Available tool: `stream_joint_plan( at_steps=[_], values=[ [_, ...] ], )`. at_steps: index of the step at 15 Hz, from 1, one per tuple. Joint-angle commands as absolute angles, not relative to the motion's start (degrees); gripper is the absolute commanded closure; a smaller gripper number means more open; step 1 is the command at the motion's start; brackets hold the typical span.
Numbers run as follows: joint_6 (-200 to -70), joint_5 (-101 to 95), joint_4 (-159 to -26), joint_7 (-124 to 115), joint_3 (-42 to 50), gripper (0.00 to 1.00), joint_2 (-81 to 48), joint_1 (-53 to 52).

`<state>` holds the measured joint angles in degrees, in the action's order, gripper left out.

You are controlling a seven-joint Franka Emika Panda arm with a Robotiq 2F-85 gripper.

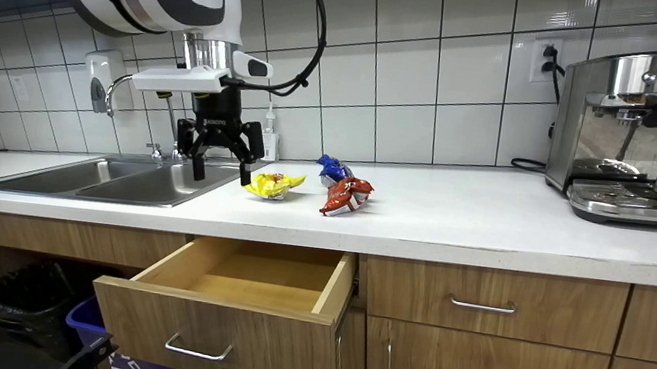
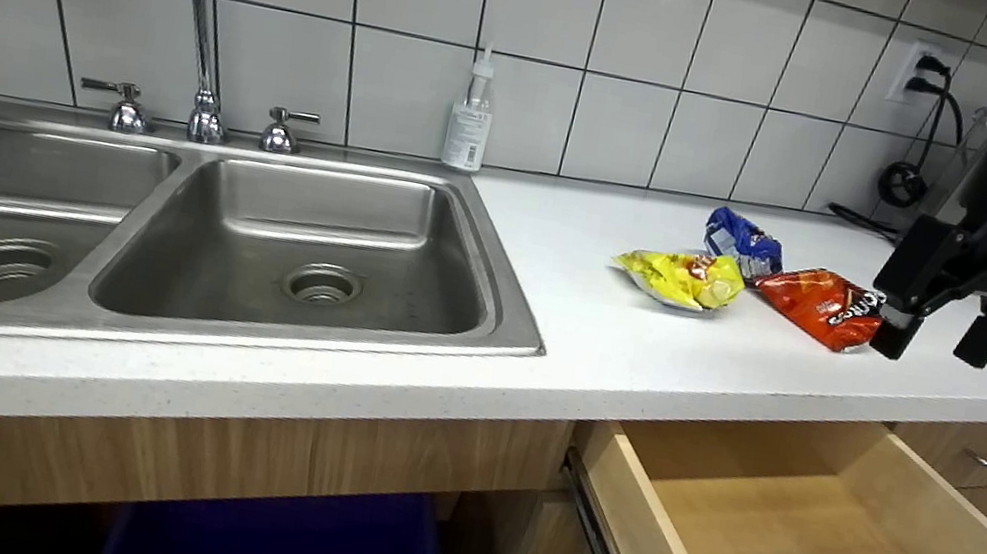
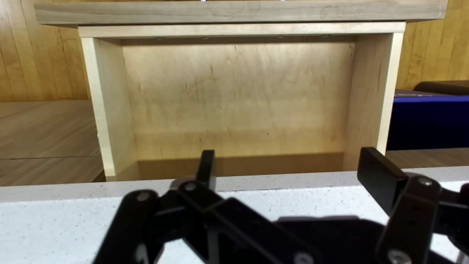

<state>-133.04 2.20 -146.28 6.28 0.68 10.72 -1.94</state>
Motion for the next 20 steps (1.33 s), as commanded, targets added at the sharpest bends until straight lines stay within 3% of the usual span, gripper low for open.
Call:
stream_joint_plan(
  at_steps=[1, 20],
  values=[
    [-133.5, 1.2, -145.5, 6.7, 0.7, 0.0, 10.3, -1.3],
    [-131.5, -0.8, -118.8, 20.8, 5.7, 0.0, -9.6, 4.3]
  ],
)
